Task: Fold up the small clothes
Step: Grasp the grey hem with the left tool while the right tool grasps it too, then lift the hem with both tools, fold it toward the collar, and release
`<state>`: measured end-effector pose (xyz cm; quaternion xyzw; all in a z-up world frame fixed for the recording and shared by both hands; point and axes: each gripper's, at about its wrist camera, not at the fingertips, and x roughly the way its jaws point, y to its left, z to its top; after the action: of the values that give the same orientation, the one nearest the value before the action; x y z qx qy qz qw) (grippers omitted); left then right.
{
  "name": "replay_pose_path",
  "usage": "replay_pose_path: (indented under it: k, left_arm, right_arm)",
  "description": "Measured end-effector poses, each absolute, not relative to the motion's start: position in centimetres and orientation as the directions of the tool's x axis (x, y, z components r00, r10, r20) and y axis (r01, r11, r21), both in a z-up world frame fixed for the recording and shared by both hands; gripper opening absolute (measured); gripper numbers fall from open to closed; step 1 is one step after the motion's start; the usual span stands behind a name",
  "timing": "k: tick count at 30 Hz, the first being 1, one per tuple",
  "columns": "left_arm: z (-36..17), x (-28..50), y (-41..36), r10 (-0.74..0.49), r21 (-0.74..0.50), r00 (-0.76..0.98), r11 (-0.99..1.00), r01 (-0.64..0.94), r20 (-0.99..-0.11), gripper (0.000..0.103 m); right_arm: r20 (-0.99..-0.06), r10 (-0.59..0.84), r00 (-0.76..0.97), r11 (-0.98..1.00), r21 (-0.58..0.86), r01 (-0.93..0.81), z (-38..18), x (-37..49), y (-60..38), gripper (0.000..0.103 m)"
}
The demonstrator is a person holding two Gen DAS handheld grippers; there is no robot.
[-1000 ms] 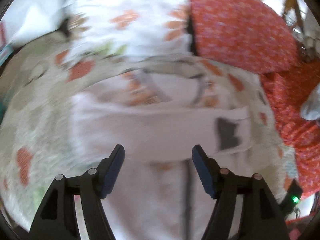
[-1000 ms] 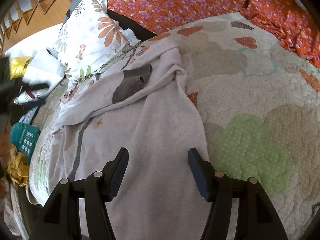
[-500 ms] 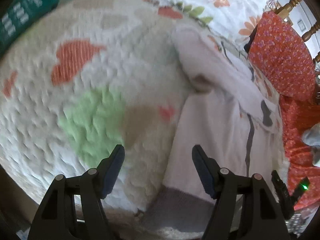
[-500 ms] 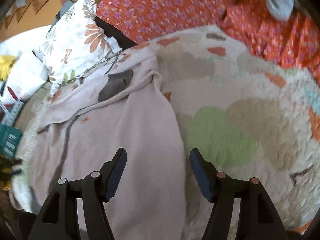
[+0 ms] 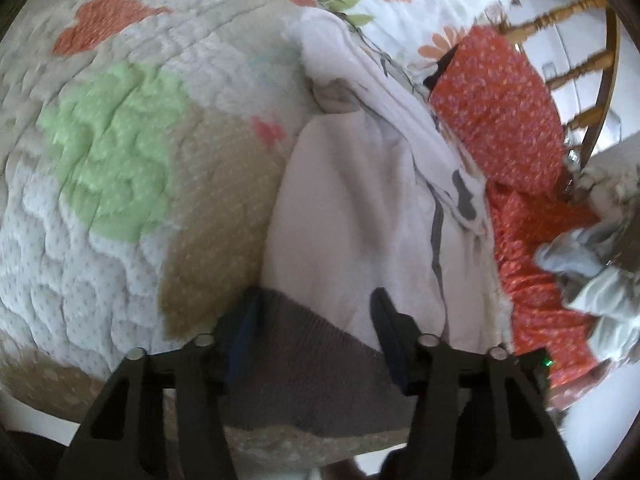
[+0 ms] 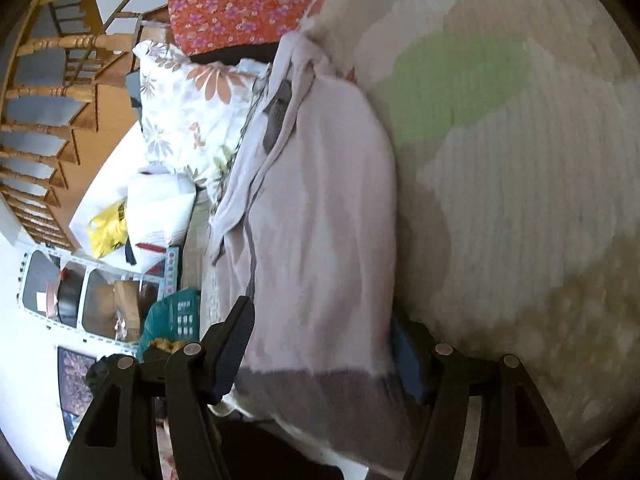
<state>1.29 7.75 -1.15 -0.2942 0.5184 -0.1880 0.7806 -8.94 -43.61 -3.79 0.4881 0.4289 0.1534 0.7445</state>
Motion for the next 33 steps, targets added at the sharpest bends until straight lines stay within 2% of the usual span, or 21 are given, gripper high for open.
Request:
replay_pose_path:
  k: [6,13,14,15,16,17,18,26,33]
  left_arm:
    - [-2.9,0.2,9.1,-0.641,-0.707,0.375,0.705,-0.058,-0.669,0.025]
    - [-2.0,-0.7,6.9,-0.537,-0.593,0.389,0.805,-0.030,-0.749,0.028]
    - [-1.8,-0.7,6.5,-0.512,-0.564,0.387,0.825,-0.026,-0.767,0.026]
    - [-1.5,-0.7,5.9,-0.475,-0.525,0.380,0.851,-0.032,-0.793,0.009]
    - [-1.3,-0.5,5.6,-0.442,-0.491,0.367,0.870,-0.047,-0.818,0.007]
    - [-1.1,-0.5,5.6,-0.446,-0.497,0.362,0.866,-0.058,-0.819,0.007]
    - [-0.6,-0.6,5.8,-0.446,-0.503,0.367,0.861,-0.073,-0.816,0.006]
    - [5.7,-6.9,9.1,-0.513,-0.594,0.447,0.803,-0.052,-0.733,0.006]
    - [3.2,-12.3,10.0,-0.492,-0.580,0.413,0.807,-0.115,-0.766,0.006]
  right_arm:
    - [-0.557,0.610,0.563,0.577,0.800,0.167,-3.0,-10.6,-41.4,0.068]
    - [-0.666,0.499,0.554,0.719,0.675,0.164,-2.0,-11.6,-38.7,0.061]
    - [-0.697,0.461,0.549,0.755,0.633,0.170,-1.7,-11.6,-38.2,0.055]
    - [-0.717,0.437,0.543,0.775,0.607,0.177,-1.6,-11.4,-38.0,0.041]
    - [-0.745,0.405,0.531,0.802,0.568,0.185,-1.5,-11.1,-38.0,0.033]
    - [-0.750,0.403,0.525,0.804,0.564,0.188,-1.5,-11.0,-38.2,0.018]
    - [-0.742,0.424,0.520,0.788,0.585,0.192,-1.6,-11.0,-38.7,0.010]
    - [-0.658,0.548,0.516,0.701,0.698,0.147,0.6,-15.2,-41.4,0.006]
    - [-0.673,0.571,0.470,0.702,0.697,0.147,0.2,-18.2,-41.7,0.005]
